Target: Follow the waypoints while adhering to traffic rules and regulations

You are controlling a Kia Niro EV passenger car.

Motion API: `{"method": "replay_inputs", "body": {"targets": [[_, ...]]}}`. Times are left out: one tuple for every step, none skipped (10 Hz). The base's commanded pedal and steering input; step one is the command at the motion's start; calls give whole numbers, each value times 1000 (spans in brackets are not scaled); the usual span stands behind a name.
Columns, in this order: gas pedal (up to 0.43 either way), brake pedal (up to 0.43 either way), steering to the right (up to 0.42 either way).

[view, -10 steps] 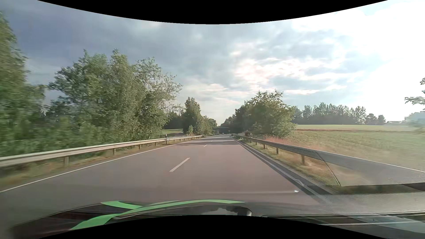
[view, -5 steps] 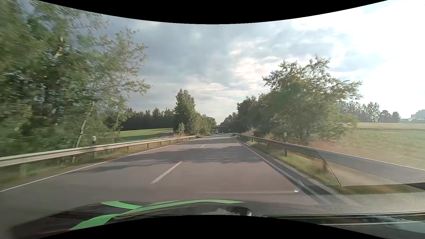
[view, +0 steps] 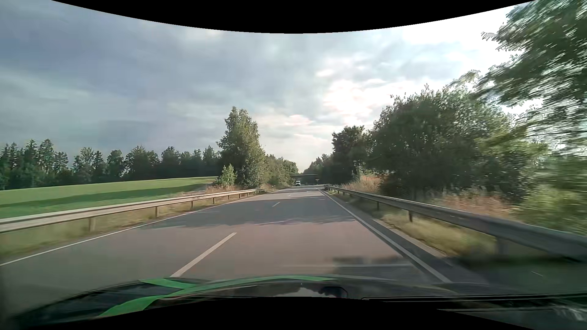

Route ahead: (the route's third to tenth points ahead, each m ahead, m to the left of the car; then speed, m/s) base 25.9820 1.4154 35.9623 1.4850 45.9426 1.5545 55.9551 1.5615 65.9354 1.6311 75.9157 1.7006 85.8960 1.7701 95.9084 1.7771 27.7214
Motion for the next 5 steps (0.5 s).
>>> {"method": "replay_inputs", "body": {"targets": [[209, 0, -1], [209, 0, -1], [209, 0, -1], [209, 0, -1], [209, 0, -1]]}}
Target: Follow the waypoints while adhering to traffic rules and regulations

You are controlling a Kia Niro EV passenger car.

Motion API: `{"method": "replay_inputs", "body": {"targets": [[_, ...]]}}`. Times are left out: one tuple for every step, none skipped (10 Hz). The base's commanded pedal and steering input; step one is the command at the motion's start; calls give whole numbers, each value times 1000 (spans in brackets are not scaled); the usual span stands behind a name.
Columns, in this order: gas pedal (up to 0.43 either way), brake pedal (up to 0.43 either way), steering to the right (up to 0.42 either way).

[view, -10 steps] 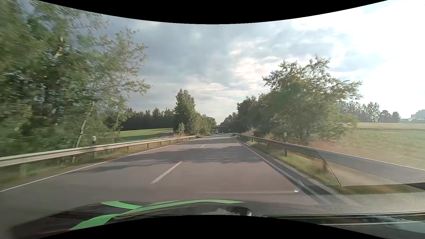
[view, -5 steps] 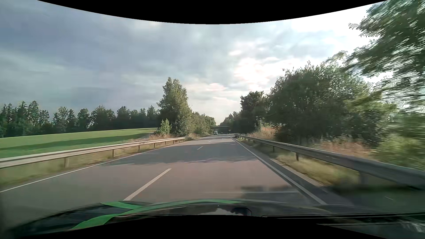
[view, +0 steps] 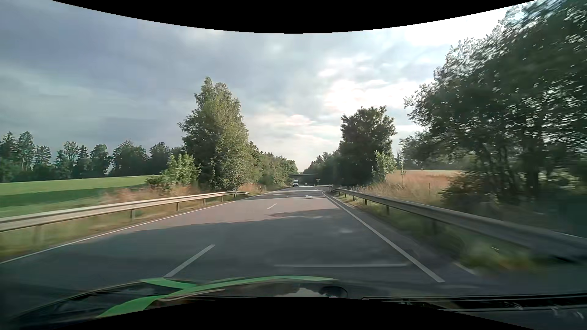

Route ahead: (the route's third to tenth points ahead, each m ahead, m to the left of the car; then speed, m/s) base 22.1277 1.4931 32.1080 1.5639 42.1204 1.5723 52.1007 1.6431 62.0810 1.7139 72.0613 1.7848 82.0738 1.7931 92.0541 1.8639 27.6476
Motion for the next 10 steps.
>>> {"method": "replay_inputs", "body": {"targets": [[209, 0, -1], [209, 0, -1], [209, 0, -1], [209, 0, -1], [209, 0, -1], [209, 0, 0], [220, 0, 0], [220, 0, 0], [220, 0, 0], [209, 0, 0]]}}
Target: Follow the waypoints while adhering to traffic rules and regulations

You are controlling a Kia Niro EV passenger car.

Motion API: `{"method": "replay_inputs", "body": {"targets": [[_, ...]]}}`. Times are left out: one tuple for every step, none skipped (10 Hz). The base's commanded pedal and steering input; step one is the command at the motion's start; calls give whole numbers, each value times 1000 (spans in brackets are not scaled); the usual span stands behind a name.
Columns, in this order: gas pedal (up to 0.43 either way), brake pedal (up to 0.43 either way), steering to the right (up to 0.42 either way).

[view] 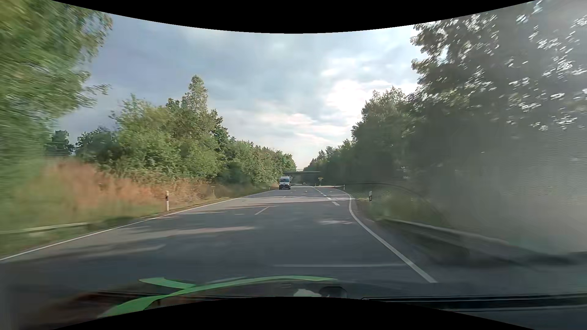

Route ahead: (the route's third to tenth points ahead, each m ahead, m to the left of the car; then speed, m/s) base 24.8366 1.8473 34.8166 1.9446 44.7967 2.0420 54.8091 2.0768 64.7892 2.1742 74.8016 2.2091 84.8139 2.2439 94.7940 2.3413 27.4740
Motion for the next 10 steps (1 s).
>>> {"method": "replay_inputs", "body": {"targets": [[177, 0, 0], [169, 0, -1], [169, 0, -1], [169, 0, -1], [177, 0, -1], [177, 0, -1], [177, 0, -1], [197, 0, -1], [220, 0, -1], [228, 0, -1]]}}
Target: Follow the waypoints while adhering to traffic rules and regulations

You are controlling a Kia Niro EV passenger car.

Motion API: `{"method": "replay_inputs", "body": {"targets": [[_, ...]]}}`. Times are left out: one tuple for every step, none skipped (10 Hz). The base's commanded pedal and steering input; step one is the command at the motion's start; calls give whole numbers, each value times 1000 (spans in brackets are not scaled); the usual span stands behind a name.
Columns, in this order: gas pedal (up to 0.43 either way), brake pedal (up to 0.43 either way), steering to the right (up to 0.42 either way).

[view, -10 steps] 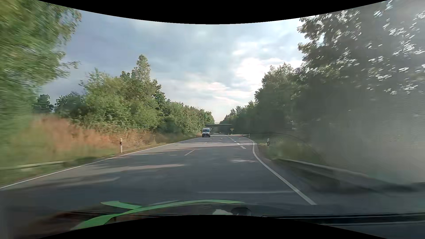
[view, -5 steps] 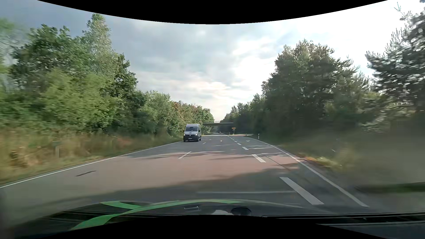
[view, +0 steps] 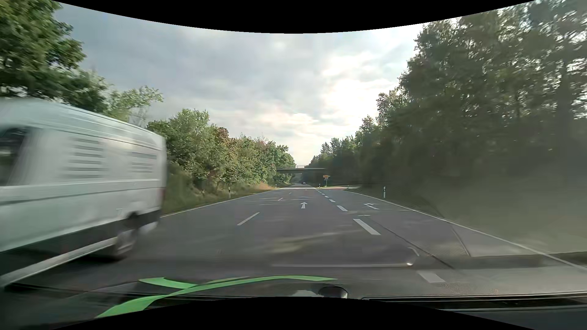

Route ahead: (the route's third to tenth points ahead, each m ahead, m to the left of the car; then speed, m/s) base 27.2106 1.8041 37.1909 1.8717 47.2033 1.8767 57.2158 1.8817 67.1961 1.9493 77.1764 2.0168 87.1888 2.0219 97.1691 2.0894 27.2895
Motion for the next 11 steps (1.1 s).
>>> {"method": "replay_inputs", "body": {"targets": [[228, 0, -1], [240, 0, -3], [240, 0, -3], [260, 0, -3], [260, 0, -3], [260, 0, -3], [260, 0, -3], [260, 0, -3], [260, 0, -3], [260, 0, -3], [260, 0, -3]]}}
